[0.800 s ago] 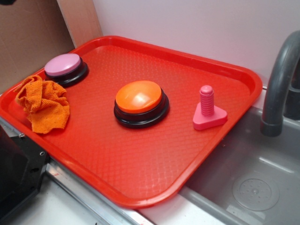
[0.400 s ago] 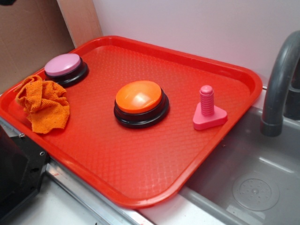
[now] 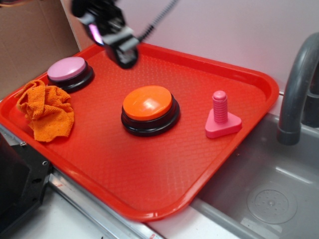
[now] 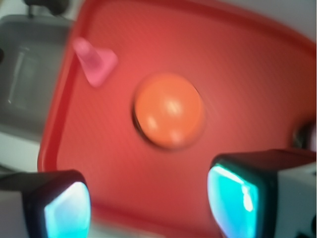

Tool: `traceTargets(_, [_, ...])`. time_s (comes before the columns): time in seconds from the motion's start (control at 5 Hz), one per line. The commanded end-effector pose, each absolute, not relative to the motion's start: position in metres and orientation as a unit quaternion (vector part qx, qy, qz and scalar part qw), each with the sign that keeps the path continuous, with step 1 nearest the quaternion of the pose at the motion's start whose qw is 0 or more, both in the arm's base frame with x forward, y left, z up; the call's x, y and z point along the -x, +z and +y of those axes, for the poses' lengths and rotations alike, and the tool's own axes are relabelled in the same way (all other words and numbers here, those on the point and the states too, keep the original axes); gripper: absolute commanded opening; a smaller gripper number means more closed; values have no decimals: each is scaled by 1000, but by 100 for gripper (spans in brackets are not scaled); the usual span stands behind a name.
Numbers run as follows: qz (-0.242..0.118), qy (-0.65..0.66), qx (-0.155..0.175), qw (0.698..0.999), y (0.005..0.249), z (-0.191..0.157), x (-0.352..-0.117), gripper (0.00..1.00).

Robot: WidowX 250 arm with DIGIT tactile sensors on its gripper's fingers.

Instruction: Push the orange button.

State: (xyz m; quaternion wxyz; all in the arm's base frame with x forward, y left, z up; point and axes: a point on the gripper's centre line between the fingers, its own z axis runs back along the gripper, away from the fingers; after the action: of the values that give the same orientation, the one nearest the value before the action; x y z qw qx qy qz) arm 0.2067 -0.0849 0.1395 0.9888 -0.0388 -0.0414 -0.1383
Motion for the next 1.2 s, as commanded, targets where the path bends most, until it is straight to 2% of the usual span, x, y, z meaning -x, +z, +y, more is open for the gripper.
traceTargets(0.0, [-39, -150, 63, 986, 93, -92, -230, 100])
traceTargets(0.2, [-21, -157, 48, 986, 81, -75, -218, 100])
traceTargets(0.6, [40, -159, 28, 986, 50, -65, -220, 100])
traceTargets(0.8, [53, -158, 32, 986, 46, -62, -225, 100])
traceTargets(1.0, [49, -159, 28, 986, 50, -63, -224, 100])
